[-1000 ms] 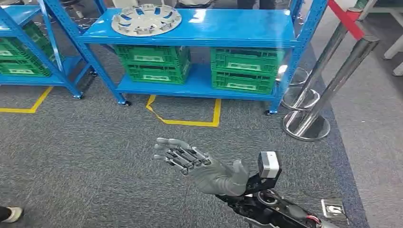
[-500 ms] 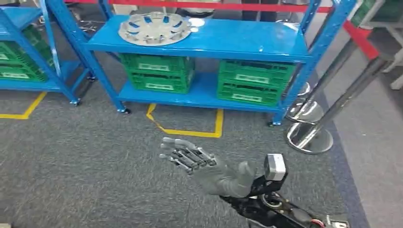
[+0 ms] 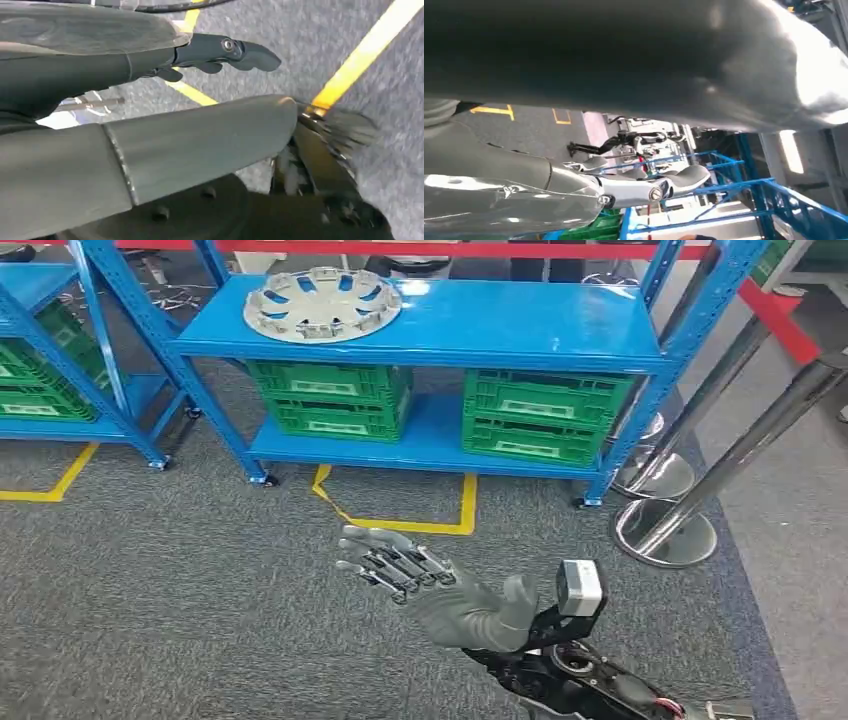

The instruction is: Take the parts from the cabinet and place them on the table.

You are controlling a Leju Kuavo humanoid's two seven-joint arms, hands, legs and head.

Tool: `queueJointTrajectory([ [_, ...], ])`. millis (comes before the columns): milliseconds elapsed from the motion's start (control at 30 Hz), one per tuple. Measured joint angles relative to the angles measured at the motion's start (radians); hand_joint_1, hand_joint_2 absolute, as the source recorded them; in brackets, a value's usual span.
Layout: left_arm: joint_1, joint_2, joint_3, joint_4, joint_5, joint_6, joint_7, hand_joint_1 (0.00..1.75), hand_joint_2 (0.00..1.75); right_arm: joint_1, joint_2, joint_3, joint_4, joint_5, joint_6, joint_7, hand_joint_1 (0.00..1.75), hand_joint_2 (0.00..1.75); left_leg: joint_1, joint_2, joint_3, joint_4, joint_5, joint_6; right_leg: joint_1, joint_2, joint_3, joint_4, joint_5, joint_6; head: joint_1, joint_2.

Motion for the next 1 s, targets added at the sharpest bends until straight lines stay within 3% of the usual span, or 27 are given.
queueJointTrajectory([
  [67,0.0,0.002,0.0,0.0,0.0,0.0,0.0,0.0,0.0,0.0,0.0,-0.001,0.0,0.0,0.0,0.0,0.0,0.0,0.014,0.002,0.068,-0.189,0.128,-0.018,-0.009,0.0,0.021,0.0,-0.019,0.017,-0.007,0.0],
  [100,0.001,-0.002,0.0,0.0,0.002,0.0,0.0,0.0,0.0,0.0,0.0,-0.002,0.0,0.0,-0.002,0.0,0.0,0.0,0.009,0.001,0.075,-0.211,0.096,-0.027,-0.008,-0.001,0.025,0.002,-0.025,0.026,-0.021,0.0],
  [133,-0.003,-0.002,0.0,0.0,0.002,0.0,0.0,0.0,0.0,-0.002,0.0,-0.003,0.0,0.0,-0.003,0.0,0.0,0.0,0.003,0.005,0.075,-0.218,0.054,-0.004,-0.005,0.002,0.02,0.005,-0.032,0.033,-0.032,0.0],
  [167,-0.005,0.0,0.0,0.0,0.002,0.0,0.0,0.0,0.0,-0.002,0.0,-0.003,0.0,0.0,-0.004,0.001,0.0,0.0,0.0,0.003,0.072,-0.211,0.081,0.015,-0.005,0.0,0.007,0.003,-0.041,0.042,-0.019,0.0],
  [200,-0.003,0.0,0.0,0.0,0.002,0.0,0.0,0.0,0.0,-0.001,0.0,-0.003,0.0,0.001,-0.004,0.001,0.0,0.0,-0.004,0.004,0.075,-0.204,0.074,0.028,-0.003,-0.001,0.018,-0.004,-0.047,0.049,-0.007,0.0],
  [267,0.002,-0.002,0.0,0.0,0.002,0.0,0.0,0.0,0.0,-0.001,0.0,-0.005,0.0,0.0,-0.005,0.0,0.0,0.0,0.002,0.006,0.089,-0.209,0.071,0.047,-0.009,-0.003,0.031,0.005,-0.059,0.06,-0.002,0.0],
  [300,0.001,-0.002,0.0,0.0,0.001,0.0,0.0,0.0,0.0,-0.002,0.0,-0.005,0.0,0.0,-0.005,0.0,0.0,0.0,-0.001,0.007,0.098,-0.209,0.065,0.056,-0.008,-0.011,0.011,0.057,-0.086,0.06,0.007,0.0],
  [333,0.0,-0.001,0.0,0.0,0.001,0.0,0.0,0.0,0.0,-0.002,0.0,-0.005,0.0,0.0,-0.004,0.0,0.0,0.0,-0.003,0.008,0.105,-0.209,0.06,0.064,-0.008,-0.012,-0.03,0.136,-0.124,0.061,0.017,0.0],
  [400,0.0,0.0,0.0,0.0,0.0,0.0,0.0,0.0,0.0,-0.001,0.0,-0.005,0.0,0.0,-0.005,0.0,0.0,0.0,-0.013,0.008,0.118,-0.209,0.047,0.073,-0.006,-0.013,-0.135,0.311,-0.185,0.061,0.031,0.0],
  [433,0.0,-0.001,0.0,0.0,0.0,0.0,0.0,0.0,0.0,0.001,0.0,-0.005,0.0,0.0,-0.005,0.0,0.0,0.0,-0.019,0.008,0.125,-0.209,0.04,0.076,-0.005,-0.013,-0.17,0.353,-0.181,0.057,0.035,0.0],
  [467,0.001,0.0,0.0,0.0,0.0,0.0,0.0,0.0,0.0,0.004,0.0,-0.005,0.0,0.0,-0.005,0.0,0.0,0.0,-0.023,0.006,0.136,-0.209,0.033,0.077,-0.001,-0.013,-0.18,0.344,-0.153,0.052,0.037,0.0],
  [533,0.003,-0.001,0.0,0.0,0.0,0.0,0.001,0.0,0.0,0.004,0.0,-0.005,0.0,0.005,-0.005,-0.001,0.0,0.0,-0.032,0.004,0.166,-0.209,0.014,0.078,0.014,-0.013,-0.137,0.191,-0.026,0.028,0.048,0.0],
  [567,0.002,-0.003,0.0,0.0,0.0,0.001,0.001,0.0,0.0,0.004,0.0,-0.006,0.0,0.006,-0.005,-0.002,0.0,0.0,-0.035,0.003,0.179,-0.21,0.005,0.079,0.023,-0.011,-0.107,0.093,0.038,0.009,0.051,0.0],
  [600,0.006,-0.008,0.0,0.0,0.0,0.001,0.001,0.0,0.0,0.004,0.0,-0.007,0.0,0.007,-0.005,-0.002,0.0,0.0,-0.03,0.004,0.18,-0.217,0.0,0.079,0.025,-0.014,-0.097,0.082,0.025,-0.01,0.042,0.0],
  [633,-0.003,-0.007,0.0,0.0,-0.001,0.002,0.001,0.0,0.0,0.007,0.0,-0.008,0.0,0.007,-0.005,-0.002,0.0,0.0,-0.035,0.001,0.179,-0.213,-0.001,0.074,0.035,-0.014,-0.086,0.067,0.037,-0.01,0.025,0.0],
  [667,-0.003,-0.009,0.0,0.0,-0.001,0.005,0.001,0.0,0.0,0.006,0.0,-0.008,-0.002,0.007,-0.003,-0.002,0.0,0.0,-0.025,0.003,0.176,-0.214,0.001,0.067,0.042,-0.016,-0.082,0.058,0.032,-0.013,0.041,0.0],
  [700,-0.002,-0.008,0.0,0.0,-0.001,0.005,0.001,0.0,0.0,0.006,0.0,-0.008,-0.002,0.01,-0.003,-0.002,0.0,0.0,-0.031,0.004,0.174,-0.209,-0.002,0.068,0.037,-0.018,-0.079,0.046,0.031,0.002,0.046,0.0],
  [733,-0.003,-0.011,0.0,0.0,-0.001,0.005,0.001,0.0,0.0,0.006,0.0,-0.009,-0.002,0.01,-0.003,-0.002,0.0,0.0,-0.025,0.008,0.175,-0.21,-0.003,0.067,0.038,-0.016,-0.079,0.047,0.03,0.008,0.045,0.0],
  [1000,-0.004,-0.01,0.0,0.0,-0.013,0.008,-0.001,0.0,0.0,0.006,0.0,-0.013,-0.003,0.015,0.001,-0.001,0.0,0.0,-0.028,0.009,0.182,-0.225,-0.004,0.064,0.037,-0.015,-0.079,0.044,0.024,0.007,0.033,0.0],
])
